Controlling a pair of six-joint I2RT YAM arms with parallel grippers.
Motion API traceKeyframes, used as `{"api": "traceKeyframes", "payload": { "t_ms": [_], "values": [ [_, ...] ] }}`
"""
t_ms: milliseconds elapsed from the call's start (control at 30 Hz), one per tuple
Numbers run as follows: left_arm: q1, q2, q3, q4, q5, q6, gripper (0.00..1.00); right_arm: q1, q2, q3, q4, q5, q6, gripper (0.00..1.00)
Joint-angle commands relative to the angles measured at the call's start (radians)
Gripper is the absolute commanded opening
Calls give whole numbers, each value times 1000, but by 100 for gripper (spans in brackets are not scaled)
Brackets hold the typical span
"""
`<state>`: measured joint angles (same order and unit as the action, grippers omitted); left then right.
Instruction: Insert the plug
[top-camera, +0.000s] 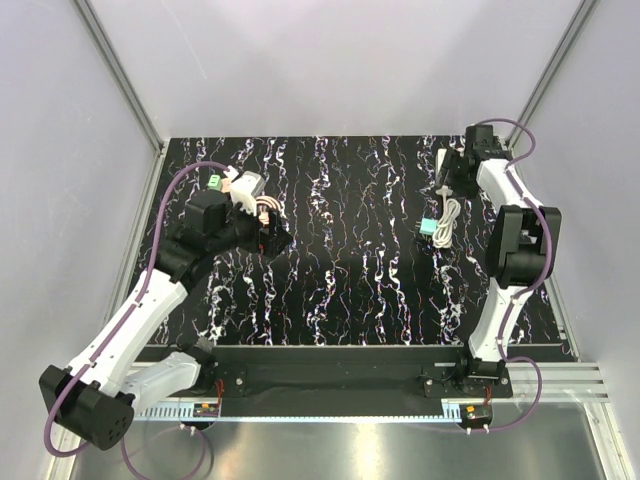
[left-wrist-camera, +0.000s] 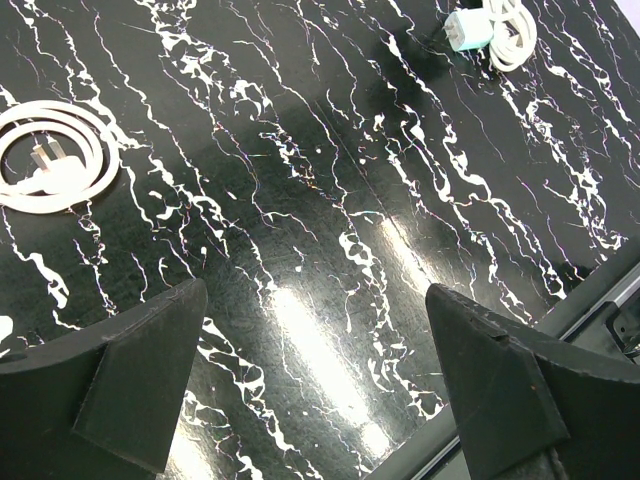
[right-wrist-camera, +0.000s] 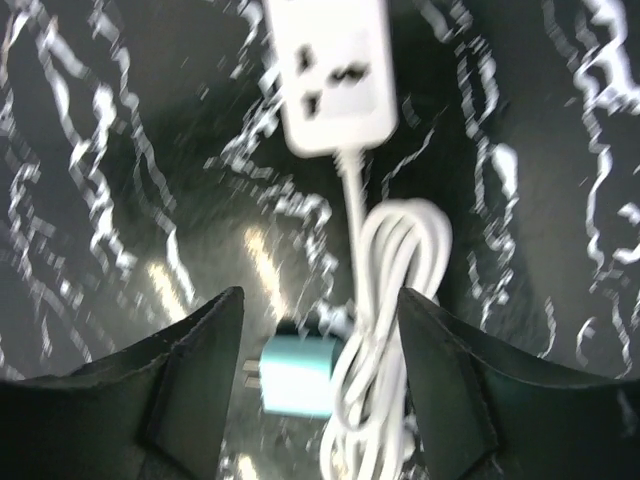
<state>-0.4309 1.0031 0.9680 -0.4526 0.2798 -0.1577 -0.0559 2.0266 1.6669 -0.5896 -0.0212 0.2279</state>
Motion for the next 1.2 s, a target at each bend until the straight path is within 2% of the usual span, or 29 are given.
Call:
{"api": "traceKeyframes", "payload": {
  "t_ms": [0,233,633,733,1033,1100,1167],
  "values": [
    [-3,-27,8,46,-1,6,96,42,-65,-38,-24,-59,-22,68],
    [-3,-34,6,48,1,3,96,102,-88,-119,-32,-28,-30,64],
    [-3,-37,1,51,5,0,95,139,-106,-191,-99,116,-32,67],
    [-3,-35,1,51,6,0,95,139,-100,-196,-99,96,-29,68],
    [-3,-38,-2,52,-4,1,95,165,-82,-199,-84,46,-25,62],
    [-3,-38,-2,55,-5,0,95,172,-80,-199,-81,50,-25,58],
    [-3,-37,-5,57,-8,-2,95,183,-83,-200,-78,49,-36,49]
  ]
}}
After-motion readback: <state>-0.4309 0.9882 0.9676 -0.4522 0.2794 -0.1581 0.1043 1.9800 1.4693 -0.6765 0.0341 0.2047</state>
